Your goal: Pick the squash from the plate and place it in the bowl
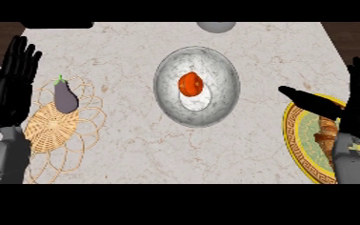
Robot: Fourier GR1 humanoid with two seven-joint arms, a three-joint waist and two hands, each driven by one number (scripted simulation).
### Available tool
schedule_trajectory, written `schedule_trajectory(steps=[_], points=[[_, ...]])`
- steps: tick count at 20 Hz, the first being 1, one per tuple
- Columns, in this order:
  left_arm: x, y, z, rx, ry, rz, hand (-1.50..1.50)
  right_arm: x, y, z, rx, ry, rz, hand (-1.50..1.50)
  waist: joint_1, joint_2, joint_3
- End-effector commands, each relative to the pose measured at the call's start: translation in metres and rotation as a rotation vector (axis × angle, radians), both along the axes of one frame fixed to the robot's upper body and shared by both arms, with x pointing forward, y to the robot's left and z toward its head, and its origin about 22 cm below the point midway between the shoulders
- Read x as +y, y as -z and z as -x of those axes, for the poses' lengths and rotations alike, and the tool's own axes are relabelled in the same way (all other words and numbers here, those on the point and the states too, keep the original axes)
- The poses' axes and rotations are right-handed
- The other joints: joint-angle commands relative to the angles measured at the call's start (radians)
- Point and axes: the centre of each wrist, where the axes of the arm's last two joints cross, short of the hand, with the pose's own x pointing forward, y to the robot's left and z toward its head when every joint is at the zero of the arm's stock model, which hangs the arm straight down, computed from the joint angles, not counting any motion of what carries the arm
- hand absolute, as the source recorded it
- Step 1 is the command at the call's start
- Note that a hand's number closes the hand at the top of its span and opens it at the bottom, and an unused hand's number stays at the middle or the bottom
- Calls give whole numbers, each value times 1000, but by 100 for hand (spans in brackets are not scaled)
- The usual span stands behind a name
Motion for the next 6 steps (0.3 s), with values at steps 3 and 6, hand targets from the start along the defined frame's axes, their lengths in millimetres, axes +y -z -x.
schedule_trajectory(steps=[3,6], points=[[-5,-12,12,15,21,4,0,-72,12,63,-30,-6,-14,-150,2,-3,1],[-11,0,4,-3,-12,-9,0,-101,22,75,-57,-15,-44,-150,3,1,0]])
